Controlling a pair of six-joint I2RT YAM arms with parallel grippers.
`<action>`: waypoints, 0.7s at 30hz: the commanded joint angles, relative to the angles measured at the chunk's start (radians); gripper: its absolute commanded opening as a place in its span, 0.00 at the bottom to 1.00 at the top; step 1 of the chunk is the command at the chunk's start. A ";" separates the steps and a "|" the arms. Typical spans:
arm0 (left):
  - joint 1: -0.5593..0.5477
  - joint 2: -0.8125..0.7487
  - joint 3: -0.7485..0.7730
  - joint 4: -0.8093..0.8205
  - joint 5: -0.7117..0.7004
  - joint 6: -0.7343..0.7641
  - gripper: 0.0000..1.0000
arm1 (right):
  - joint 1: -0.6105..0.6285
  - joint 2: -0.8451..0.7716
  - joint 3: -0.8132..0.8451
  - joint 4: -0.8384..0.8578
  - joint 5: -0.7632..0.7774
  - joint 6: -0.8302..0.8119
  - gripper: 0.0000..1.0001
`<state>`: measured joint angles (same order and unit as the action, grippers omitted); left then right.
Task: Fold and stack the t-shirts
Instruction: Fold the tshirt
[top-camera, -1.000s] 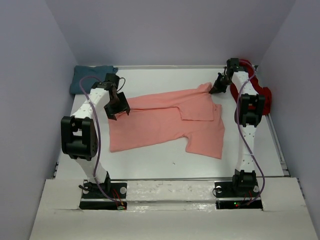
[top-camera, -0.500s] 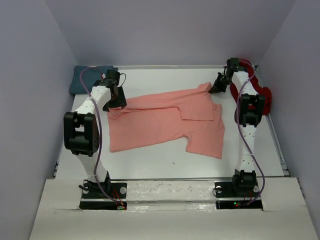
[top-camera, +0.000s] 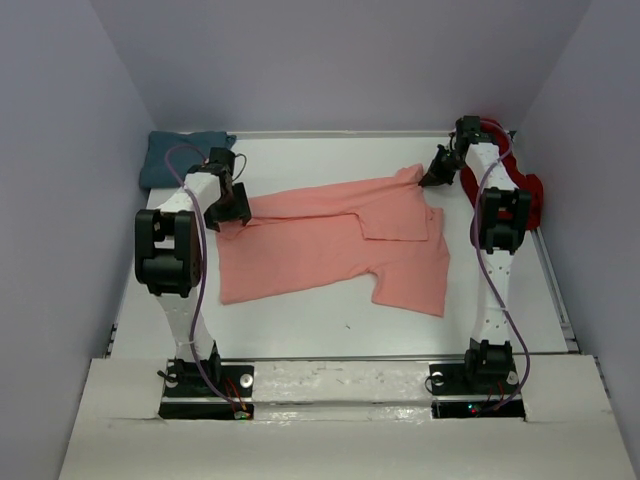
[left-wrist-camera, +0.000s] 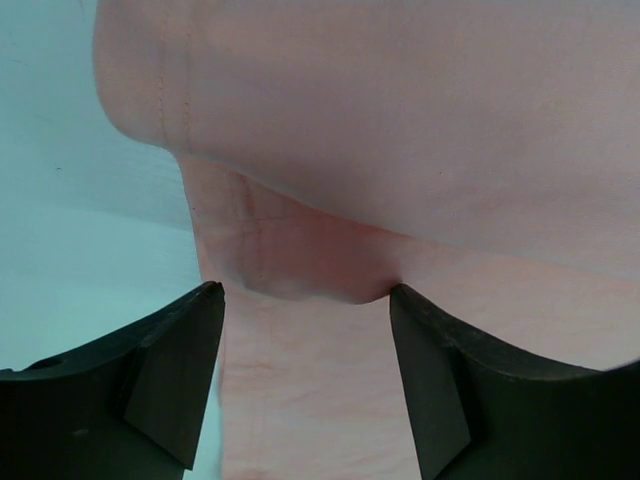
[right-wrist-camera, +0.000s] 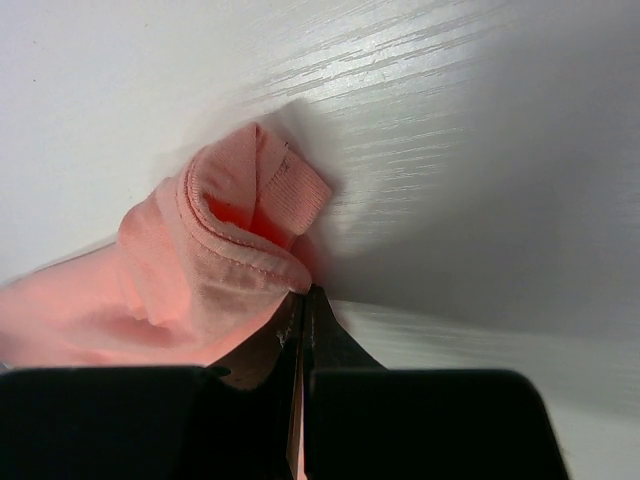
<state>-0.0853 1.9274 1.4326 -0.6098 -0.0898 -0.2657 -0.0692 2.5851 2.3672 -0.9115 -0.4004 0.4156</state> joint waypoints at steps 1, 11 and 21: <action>-0.001 -0.007 0.008 -0.005 0.021 0.023 0.76 | -0.017 -0.026 0.001 0.033 -0.003 -0.012 0.00; 0.002 0.025 -0.001 -0.004 0.041 0.025 0.47 | -0.026 -0.025 0.003 0.034 -0.005 -0.014 0.00; 0.012 0.033 0.023 -0.031 0.013 0.014 0.00 | -0.035 -0.025 0.006 0.033 0.002 -0.009 0.00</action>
<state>-0.0830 1.9682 1.4330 -0.6113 -0.0555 -0.2520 -0.0883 2.5851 2.3665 -0.9115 -0.4034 0.4152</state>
